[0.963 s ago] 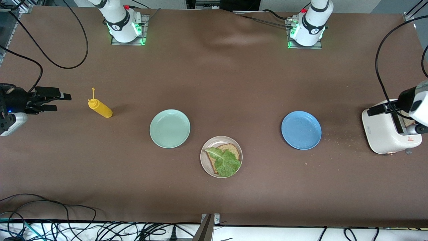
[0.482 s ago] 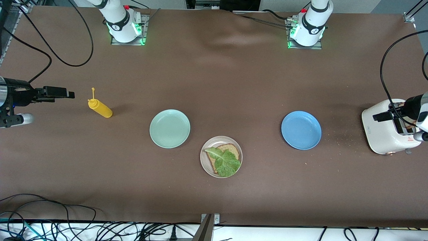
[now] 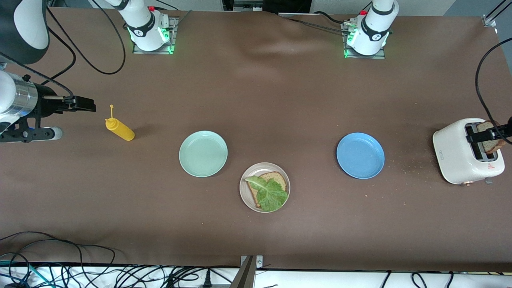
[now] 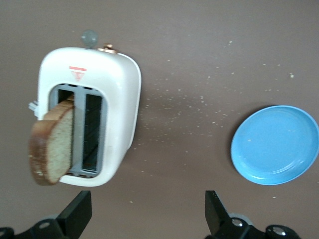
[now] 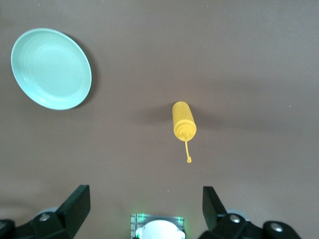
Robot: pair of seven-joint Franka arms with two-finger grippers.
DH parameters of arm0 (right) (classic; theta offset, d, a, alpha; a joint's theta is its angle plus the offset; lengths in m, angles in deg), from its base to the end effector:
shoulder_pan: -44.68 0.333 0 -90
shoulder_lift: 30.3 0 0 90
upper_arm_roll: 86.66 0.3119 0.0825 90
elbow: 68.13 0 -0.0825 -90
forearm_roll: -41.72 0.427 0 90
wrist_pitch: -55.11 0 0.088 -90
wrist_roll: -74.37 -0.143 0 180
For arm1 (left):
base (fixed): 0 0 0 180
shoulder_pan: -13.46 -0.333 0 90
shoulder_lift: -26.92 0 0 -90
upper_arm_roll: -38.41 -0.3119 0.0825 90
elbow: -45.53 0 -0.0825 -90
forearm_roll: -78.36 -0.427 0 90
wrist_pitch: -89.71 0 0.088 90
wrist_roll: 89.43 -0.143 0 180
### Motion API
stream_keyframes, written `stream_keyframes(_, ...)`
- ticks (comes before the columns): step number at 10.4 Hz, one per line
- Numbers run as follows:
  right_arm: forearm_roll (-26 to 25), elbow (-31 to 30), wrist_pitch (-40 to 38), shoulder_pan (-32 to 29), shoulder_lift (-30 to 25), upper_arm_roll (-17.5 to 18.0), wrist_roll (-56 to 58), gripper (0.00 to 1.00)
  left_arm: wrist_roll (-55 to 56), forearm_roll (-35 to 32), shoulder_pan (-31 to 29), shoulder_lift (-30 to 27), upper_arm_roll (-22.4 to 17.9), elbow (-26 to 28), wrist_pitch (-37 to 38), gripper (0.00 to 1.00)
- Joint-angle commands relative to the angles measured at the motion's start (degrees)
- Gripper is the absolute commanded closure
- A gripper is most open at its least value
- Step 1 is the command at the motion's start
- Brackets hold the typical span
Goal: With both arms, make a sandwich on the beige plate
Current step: 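Draw back the right gripper while the left gripper lowers over the toaster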
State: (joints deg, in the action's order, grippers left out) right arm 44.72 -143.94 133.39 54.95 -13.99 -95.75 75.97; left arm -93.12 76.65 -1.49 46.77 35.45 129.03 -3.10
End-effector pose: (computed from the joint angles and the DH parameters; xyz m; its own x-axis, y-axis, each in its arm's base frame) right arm 0.6465 0.0339 0.5178 0.9703 0.0542 -0.2356 0.0522 -0.9985 -0.0145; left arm 0.6453 0.2091 0.4238 0.9532 0.2392 -0.1851 0.2369 -0.9709 -0.0347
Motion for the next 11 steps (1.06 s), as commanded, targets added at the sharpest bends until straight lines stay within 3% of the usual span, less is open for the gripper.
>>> stream_keyframes(1, -0.9, -10.6, 7.2, -3.6, -7.1, 2.1, -0.4, 0.00, -5.2, -5.1, -2.5, 1.1, 0.7, -1.2, 0.8, 0.00)
stream_keyframes(3, -3.0, -16.3, 11.0, -8.6, -10.8, 7.9, -0.5, 0.00, -6.4, -10.9, -3.3, 2.2, 0.7, -1.2, 0.6, 0.00)
stream_keyframes(9, -1.9, -13.8, 10.6, -9.6, -10.5, 7.0, -0.5, 0.00, -12.4, -7.1, -10.1, 2.7, 1.0, 2.8, -5.2, 0.00)
stream_keyframes(11, -1.6, -13.7, 10.6, -9.6, -11.7, 4.4, 0.3, 0.00, -12.4, -7.1, -10.7, 2.4, 1.0, 4.6, -6.5, 0.00)
